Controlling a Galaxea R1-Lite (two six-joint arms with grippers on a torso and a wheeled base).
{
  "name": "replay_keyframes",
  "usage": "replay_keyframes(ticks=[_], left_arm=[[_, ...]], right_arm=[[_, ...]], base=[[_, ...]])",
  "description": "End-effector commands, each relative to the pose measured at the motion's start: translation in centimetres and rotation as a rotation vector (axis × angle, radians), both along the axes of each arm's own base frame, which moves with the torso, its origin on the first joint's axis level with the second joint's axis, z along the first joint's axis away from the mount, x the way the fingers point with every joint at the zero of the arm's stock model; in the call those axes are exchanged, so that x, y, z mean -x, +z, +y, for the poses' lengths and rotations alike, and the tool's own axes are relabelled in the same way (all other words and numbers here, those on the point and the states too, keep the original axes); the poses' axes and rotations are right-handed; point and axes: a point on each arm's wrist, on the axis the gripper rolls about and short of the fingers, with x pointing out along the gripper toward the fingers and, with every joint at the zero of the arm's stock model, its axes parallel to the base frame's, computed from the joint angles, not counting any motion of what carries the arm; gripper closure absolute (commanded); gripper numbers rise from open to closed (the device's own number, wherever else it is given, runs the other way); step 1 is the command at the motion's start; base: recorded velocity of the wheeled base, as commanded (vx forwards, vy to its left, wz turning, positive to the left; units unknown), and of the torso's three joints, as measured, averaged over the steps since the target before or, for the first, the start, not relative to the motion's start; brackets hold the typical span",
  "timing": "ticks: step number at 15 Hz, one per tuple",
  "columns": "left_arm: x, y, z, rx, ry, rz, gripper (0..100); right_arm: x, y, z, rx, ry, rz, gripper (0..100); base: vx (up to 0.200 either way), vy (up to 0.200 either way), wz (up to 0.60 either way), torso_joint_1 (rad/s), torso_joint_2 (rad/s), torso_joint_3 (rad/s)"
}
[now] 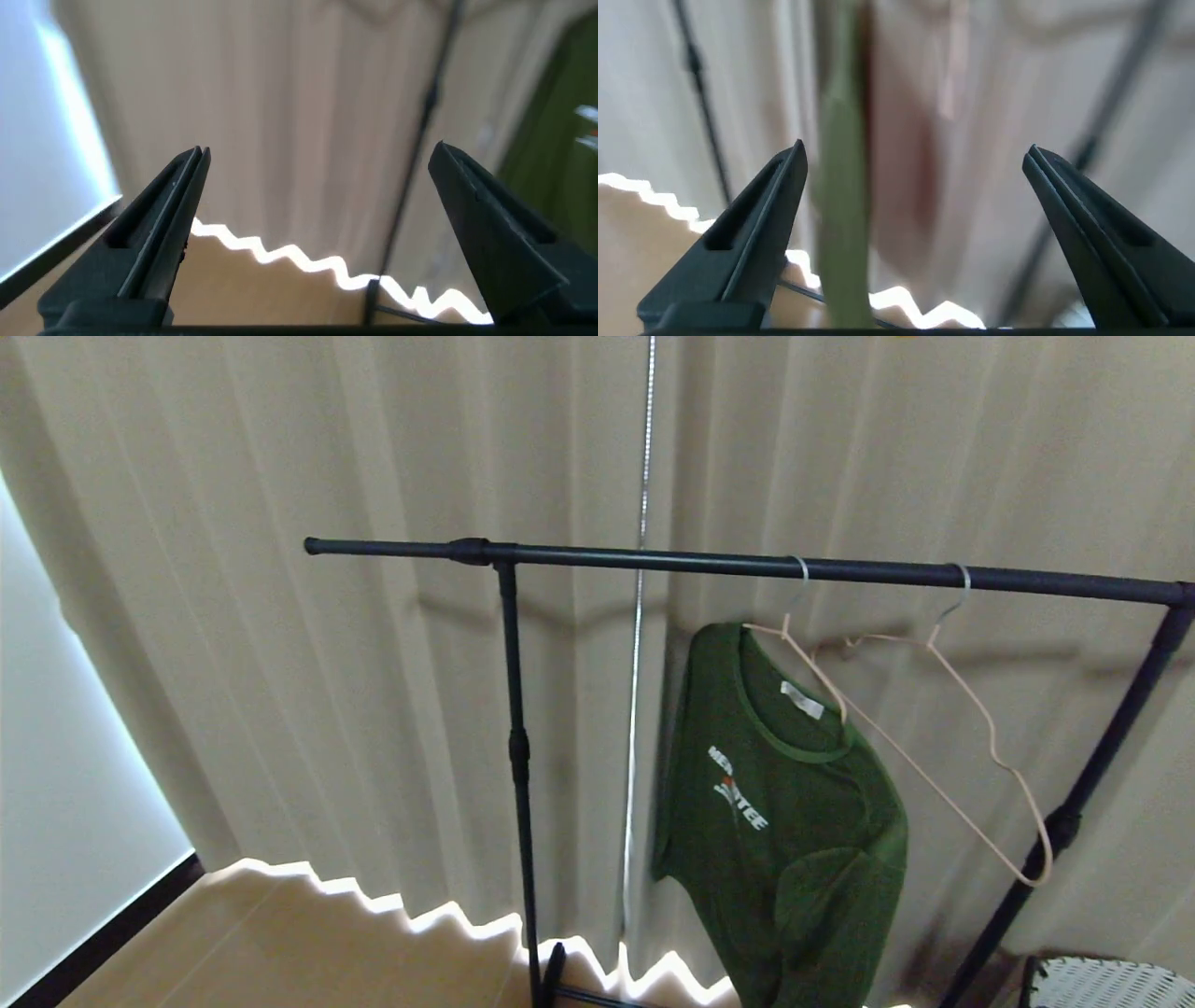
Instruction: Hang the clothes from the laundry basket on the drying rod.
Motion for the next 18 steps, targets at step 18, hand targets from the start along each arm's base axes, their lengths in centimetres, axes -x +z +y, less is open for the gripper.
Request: replay_keyframes(ticks=[18], left_arm=[[-0.01,0.01,0.00,0.000,0.001,0.000,0]], right_arm=[[0.01,0.02,0.00,-0.001,0.001,-0.003,0]], base=[[0.000,0.000,0.03,-0.029,0.07,0.044]])
